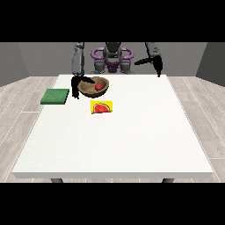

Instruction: Pick the cup and pour the ball into the bowl, then pick the bowl and place it on the pad

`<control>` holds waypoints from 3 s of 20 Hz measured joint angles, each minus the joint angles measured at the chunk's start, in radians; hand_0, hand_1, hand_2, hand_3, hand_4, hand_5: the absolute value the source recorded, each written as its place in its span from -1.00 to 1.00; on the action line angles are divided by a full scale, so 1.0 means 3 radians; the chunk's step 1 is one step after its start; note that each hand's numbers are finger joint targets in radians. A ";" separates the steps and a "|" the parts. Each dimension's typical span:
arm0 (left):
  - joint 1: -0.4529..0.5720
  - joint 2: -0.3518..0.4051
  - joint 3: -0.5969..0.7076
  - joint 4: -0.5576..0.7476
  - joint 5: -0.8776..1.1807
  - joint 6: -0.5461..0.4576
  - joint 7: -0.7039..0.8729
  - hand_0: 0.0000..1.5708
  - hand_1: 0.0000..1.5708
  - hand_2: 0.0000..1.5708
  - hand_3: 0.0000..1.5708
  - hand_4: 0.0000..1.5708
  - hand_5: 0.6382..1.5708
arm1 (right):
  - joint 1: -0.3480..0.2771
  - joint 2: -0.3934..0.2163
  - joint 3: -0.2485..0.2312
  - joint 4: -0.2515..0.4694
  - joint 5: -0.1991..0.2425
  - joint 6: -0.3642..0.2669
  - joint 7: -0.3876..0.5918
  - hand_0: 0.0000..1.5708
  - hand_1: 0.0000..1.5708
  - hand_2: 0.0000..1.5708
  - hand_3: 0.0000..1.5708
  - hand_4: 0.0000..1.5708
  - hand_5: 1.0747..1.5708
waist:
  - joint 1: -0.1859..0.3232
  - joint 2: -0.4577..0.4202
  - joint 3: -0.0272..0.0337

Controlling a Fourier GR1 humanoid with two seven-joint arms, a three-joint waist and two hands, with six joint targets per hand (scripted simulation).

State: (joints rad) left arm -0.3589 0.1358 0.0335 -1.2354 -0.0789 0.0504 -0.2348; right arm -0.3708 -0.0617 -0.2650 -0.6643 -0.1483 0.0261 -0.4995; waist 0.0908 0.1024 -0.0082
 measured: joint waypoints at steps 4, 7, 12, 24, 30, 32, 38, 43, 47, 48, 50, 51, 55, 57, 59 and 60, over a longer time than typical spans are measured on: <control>-0.0039 0.0016 0.0004 -0.0092 0.0027 -0.0037 -0.0029 -1.00 -1.00 -1.00 -1.00 -0.34 0.97 | 0.0061 -0.0100 -0.0025 -0.0008 0.0133 -0.0387 -0.0065 1.00 1.00 1.00 0.92 0.14 0.82 | 0.0098 0.0051 -0.0067; -0.0075 -0.0004 -0.0044 -0.0129 0.0016 -0.0063 -0.0059 -1.00 -1.00 -1.00 -1.00 -0.17 0.91 | 0.0110 -0.0210 0.0099 -0.0063 0.0425 -0.0809 -0.0088 1.00 1.00 1.00 0.99 0.19 0.95 | 0.0221 0.0111 -0.0108; -0.0099 -0.0017 -0.0045 -0.0064 0.0034 -0.0094 -0.0016 -1.00 -1.00 -1.00 -1.00 0.19 0.71 | 0.0107 -0.0262 0.0331 -0.0111 0.0830 -0.1381 0.0350 1.00 1.00 1.00 0.50 0.14 0.99 | 0.0274 -0.0012 -0.0095; 0.0367 0.0172 0.0333 0.0509 0.0179 -0.0101 -0.0043 -1.00 -1.00 -1.00 -1.00 0.27 0.65 | -0.0204 -0.0452 0.0839 -0.0551 0.1202 -0.1107 0.2498 1.00 1.00 1.00 -0.09 0.02 0.99 | -0.0400 -0.0848 0.0015; 0.0335 0.0133 0.0313 0.0364 0.0181 -0.0091 -0.0100 -1.00 -1.00 -1.00 -1.00 0.31 0.70 | -0.0307 -0.0766 0.0545 -0.0748 0.1012 -0.0903 0.2691 1.00 1.00 1.00 -0.04 0.00 1.00 | -0.0330 -0.0631 0.0024; 0.0323 0.0122 0.0300 0.0330 0.0181 -0.0113 -0.0216 -1.00 -1.00 -1.00 -1.00 0.40 0.74 | -0.0369 -0.0893 0.0412 -0.0726 0.0940 -0.0849 0.2596 1.00 1.00 1.00 -0.07 -0.01 1.00 | -0.0262 -0.0466 0.0025; 0.0136 0.0400 0.0527 0.0210 0.0425 -0.0380 -0.0195 -1.00 -1.00 -1.00 -1.00 0.69 0.95 | -0.0399 -0.1363 0.0095 -0.0564 0.0796 -0.0574 0.2263 1.00 1.00 1.00 -1.00 0.17 1.00 | -0.0122 -0.0153 0.0027; 0.0060 0.0979 0.1032 0.0303 0.0836 -0.0835 -0.0293 -1.00 -1.00 -1.00 -1.00 0.63 1.00 | -0.0304 -0.1571 -0.0148 -0.0463 0.0654 -0.0480 0.1935 1.00 1.00 1.00 -1.00 0.04 0.99 | -0.0025 0.0068 0.0028; 0.0020 0.1365 0.1365 0.0553 0.1081 -0.1156 -0.0405 -1.00 -1.00 -1.00 -1.00 0.56 0.99 | -0.0290 -0.1576 -0.0211 -0.0448 0.0638 -0.0538 0.1759 1.00 1.00 1.00 -1.00 0.01 0.98 | -0.0009 0.0217 0.0027; -0.0013 0.1430 0.1413 0.0611 0.1124 -0.1208 -0.0410 -1.00 -1.00 -1.00 -1.00 0.54 0.99 | -0.0332 -0.1581 -0.0229 -0.0429 0.0622 -0.0539 0.1756 1.00 1.00 1.00 -1.00 -0.03 0.99 | -0.0012 0.0249 0.0028; -0.0005 0.1525 0.1491 0.0703 0.1172 -0.1314 -0.0507 -1.00 -1.00 -1.00 -1.00 0.52 0.97 | -0.0377 -0.1601 -0.0284 -0.0373 0.0597 -0.0567 0.1676 1.00 1.00 1.00 -1.00 -0.05 0.98 | 0.0013 0.0341 0.0028; -0.0002 0.1561 0.1521 0.0723 0.1204 -0.1354 -0.0515 -1.00 -1.00 -1.00 -1.00 0.51 0.97 | -0.0385 -0.1608 -0.0313 -0.0322 0.0583 -0.0570 0.1622 1.00 1.00 1.00 -1.00 -0.13 0.98 | 0.0024 0.0357 0.0027; -0.0029 0.1661 0.1575 0.0738 0.1274 -0.1447 -0.0510 -1.00 -1.00 -1.00 -1.00 0.51 0.97 | -0.0470 -0.1740 -0.0453 -0.0133 0.0558 -0.0705 0.1634 0.55 0.55 0.80 0.65 -1.00 0.93 | 0.0058 0.0438 0.0029; -0.0019 0.1687 0.1594 0.0681 0.1301 -0.1458 -0.0499 -1.00 -1.00 -1.00 -1.00 0.50 0.96 | -0.0483 -0.1842 -0.0521 0.0012 0.0545 -0.0695 0.1586 0.08 0.08 0.12 0.40 -1.00 0.77 | 0.0087 0.0489 0.0029; -0.0043 0.1711 0.1599 0.0685 0.1300 -0.1447 -0.0506 -1.00 -1.00 -1.00 -1.00 0.49 0.95 | -0.0566 -0.1888 -0.0535 0.0098 0.0526 -0.0650 0.1612 -0.47 -0.47 -0.28 0.17 -1.00 0.79 | 0.0084 0.0527 0.0030; -0.0077 0.1732 0.1609 0.0679 0.1316 -0.1443 -0.0494 -1.00 -1.00 -1.00 -1.00 0.50 0.96 | -0.0608 -0.1915 -0.0548 0.0144 0.0513 -0.0621 0.1598 -0.60 -0.60 -0.38 -0.07 -1.00 0.70 | 0.0081 0.0565 0.0030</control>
State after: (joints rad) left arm -0.3821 0.6555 0.5163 -1.0316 0.3159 -0.3826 -0.3830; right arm -0.5531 -0.6361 -0.4293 -0.6212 0.0057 -0.1602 -0.0201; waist 0.1151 0.2720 0.0006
